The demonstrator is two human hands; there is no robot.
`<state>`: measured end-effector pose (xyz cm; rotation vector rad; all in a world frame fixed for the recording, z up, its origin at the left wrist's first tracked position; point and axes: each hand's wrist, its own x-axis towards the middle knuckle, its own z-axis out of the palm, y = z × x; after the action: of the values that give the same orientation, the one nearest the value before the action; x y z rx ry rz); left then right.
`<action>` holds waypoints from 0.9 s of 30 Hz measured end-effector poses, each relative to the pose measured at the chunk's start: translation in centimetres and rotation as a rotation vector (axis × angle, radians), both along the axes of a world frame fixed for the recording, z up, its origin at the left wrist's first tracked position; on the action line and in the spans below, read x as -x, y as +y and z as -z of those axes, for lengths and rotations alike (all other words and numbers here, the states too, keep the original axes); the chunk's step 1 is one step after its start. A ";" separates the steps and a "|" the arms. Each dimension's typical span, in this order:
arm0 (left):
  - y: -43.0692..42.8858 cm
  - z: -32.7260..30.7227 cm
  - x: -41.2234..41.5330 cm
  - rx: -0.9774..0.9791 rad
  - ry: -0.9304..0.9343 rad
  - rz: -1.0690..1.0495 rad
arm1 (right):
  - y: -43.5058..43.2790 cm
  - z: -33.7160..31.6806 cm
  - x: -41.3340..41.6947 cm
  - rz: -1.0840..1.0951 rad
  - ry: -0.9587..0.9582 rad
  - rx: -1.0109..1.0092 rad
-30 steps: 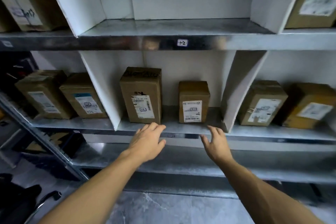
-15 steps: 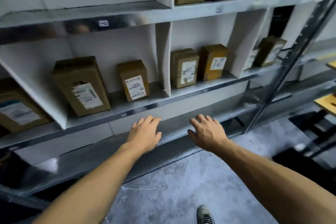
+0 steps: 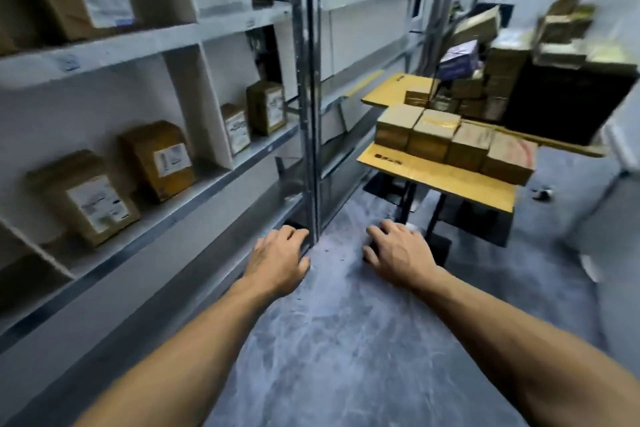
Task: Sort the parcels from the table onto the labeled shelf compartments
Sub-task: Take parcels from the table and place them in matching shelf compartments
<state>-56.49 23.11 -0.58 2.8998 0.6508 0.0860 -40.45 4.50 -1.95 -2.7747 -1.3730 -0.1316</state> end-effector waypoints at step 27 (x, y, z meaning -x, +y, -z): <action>-20.8 2.0 -51.4 -0.016 -0.020 0.648 | -25.0 1.3 -37.5 0.610 0.065 0.039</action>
<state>-5.11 2.30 -2.55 2.9581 -0.3094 0.0357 -2.96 -20.48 -3.26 -3.0947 -0.4809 -0.0311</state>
